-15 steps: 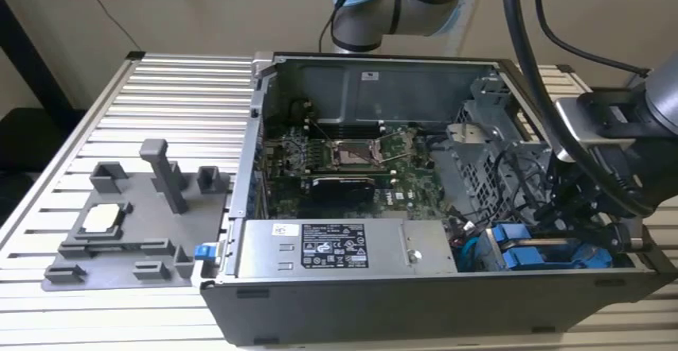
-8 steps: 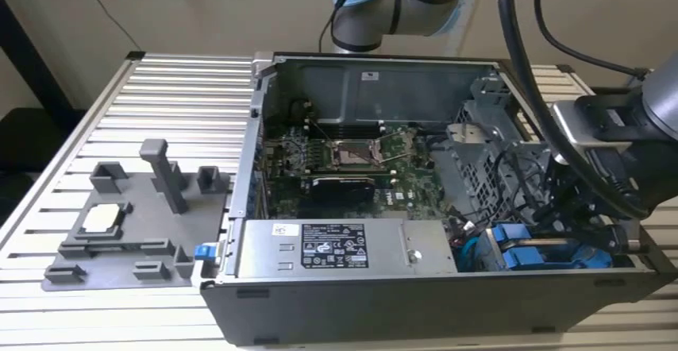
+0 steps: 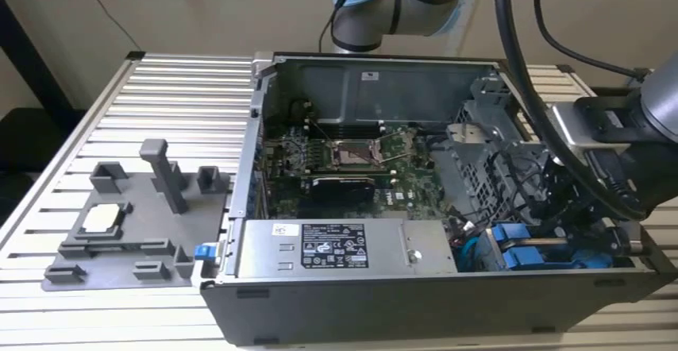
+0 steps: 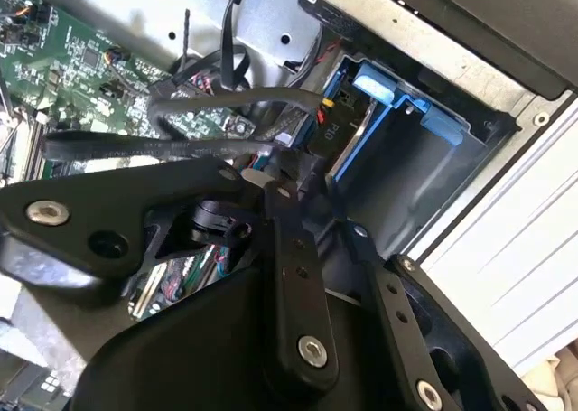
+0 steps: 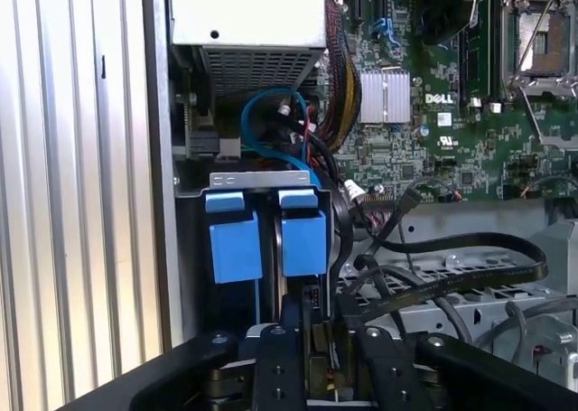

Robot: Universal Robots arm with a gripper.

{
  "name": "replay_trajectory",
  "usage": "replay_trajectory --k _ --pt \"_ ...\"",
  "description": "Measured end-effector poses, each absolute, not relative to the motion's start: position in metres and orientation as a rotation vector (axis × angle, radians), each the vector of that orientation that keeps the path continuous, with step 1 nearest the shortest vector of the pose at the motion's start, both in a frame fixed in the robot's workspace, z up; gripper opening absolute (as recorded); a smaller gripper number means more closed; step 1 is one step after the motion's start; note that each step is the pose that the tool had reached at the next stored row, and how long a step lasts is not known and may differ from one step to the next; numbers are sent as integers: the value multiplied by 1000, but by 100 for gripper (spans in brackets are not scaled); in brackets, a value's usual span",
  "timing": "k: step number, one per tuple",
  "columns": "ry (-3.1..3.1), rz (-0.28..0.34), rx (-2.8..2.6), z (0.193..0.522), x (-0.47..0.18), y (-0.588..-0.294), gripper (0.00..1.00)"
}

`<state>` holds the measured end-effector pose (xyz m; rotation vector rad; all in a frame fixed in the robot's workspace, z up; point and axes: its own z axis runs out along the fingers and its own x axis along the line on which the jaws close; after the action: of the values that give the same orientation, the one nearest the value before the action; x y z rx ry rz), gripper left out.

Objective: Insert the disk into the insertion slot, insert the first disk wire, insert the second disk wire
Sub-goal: 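Insert the second disk wire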

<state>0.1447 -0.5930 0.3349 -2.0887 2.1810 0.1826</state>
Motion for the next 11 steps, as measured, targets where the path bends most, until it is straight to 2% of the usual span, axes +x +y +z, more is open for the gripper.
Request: replay_trajectory --k 11 --pt "2206 191 -2076 348 145 -593 31"
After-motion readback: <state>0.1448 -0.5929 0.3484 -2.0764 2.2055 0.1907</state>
